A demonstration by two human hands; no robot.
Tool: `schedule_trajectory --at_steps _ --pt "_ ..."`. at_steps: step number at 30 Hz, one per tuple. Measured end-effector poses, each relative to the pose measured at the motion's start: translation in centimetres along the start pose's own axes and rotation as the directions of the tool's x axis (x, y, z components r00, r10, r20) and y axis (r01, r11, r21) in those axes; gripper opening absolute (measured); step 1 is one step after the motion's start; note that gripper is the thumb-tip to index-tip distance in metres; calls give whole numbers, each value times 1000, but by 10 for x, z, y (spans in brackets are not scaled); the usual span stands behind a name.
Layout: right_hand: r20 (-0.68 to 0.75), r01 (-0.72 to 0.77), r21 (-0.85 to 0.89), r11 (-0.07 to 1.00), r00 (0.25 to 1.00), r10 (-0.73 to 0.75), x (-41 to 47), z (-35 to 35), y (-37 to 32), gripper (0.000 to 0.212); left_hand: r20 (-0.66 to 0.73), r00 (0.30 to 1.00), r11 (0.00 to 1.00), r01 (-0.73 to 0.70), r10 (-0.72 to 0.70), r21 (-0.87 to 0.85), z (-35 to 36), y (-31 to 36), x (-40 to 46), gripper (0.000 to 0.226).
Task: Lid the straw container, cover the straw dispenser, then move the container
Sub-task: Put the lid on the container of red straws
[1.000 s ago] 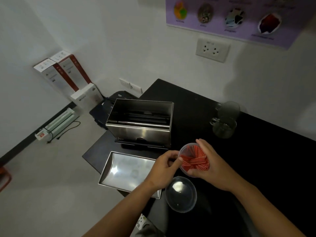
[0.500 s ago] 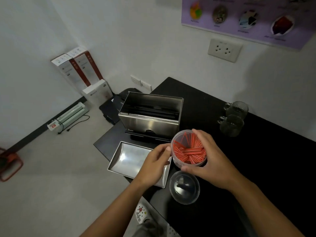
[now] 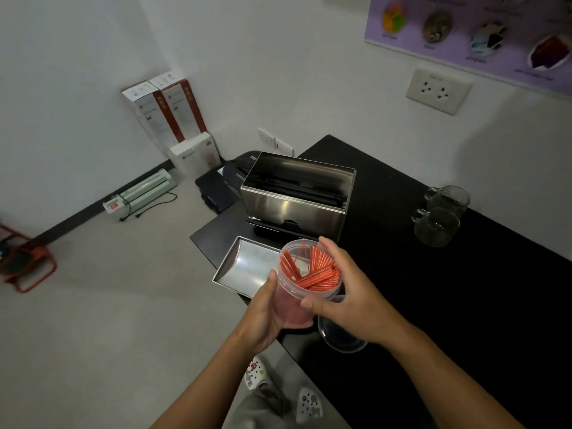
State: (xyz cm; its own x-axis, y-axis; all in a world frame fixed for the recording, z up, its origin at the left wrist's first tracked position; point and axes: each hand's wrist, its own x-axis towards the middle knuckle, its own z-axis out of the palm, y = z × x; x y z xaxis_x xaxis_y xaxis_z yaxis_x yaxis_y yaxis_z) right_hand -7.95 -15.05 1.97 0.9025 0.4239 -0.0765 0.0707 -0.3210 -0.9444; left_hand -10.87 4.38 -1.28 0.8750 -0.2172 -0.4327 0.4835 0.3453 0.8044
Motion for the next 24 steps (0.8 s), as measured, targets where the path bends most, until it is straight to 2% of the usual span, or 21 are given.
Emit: schedule_trajectory --at_steps 4,6,10,12,14,17,20,24 --pt "114 -31 -92 995 993 42 3 -3 5 123 -31 999 999 -39 39 1 -7 -2 -4 85" --pt "120 -38 -140 989 991 55 6 -10 6 122 -53 998 999 -46 46 1 -11 0 -6 88" --pt "106 -69 -268 961 989 100 9 -29 15 112 -59 995 996 -82 85 42 -23 6 -9 79" --pt "83 -95 -360 928 988 133 9 -31 26 103 -64 994 994 -83 87 64 -27 8 -12 75" --pt "67 -114 -475 873 984 165 11 -29 44 80 -80 993 994 -81 87 79 -30 10 -14 74" --pt "57 -112 -678 726 977 203 17 -20 75 50 -106 991 994 -71 79 80 -33 10 -19 72" --pt "22 -171 -730 661 962 273 17 -13 103 41 -120 990 996 -66 74 65 -36 7 -21 71" --pt "-64 -214 -748 628 965 253 12 -8 124 28 -124 989 996 -76 81 46 -41 4 -24 72"
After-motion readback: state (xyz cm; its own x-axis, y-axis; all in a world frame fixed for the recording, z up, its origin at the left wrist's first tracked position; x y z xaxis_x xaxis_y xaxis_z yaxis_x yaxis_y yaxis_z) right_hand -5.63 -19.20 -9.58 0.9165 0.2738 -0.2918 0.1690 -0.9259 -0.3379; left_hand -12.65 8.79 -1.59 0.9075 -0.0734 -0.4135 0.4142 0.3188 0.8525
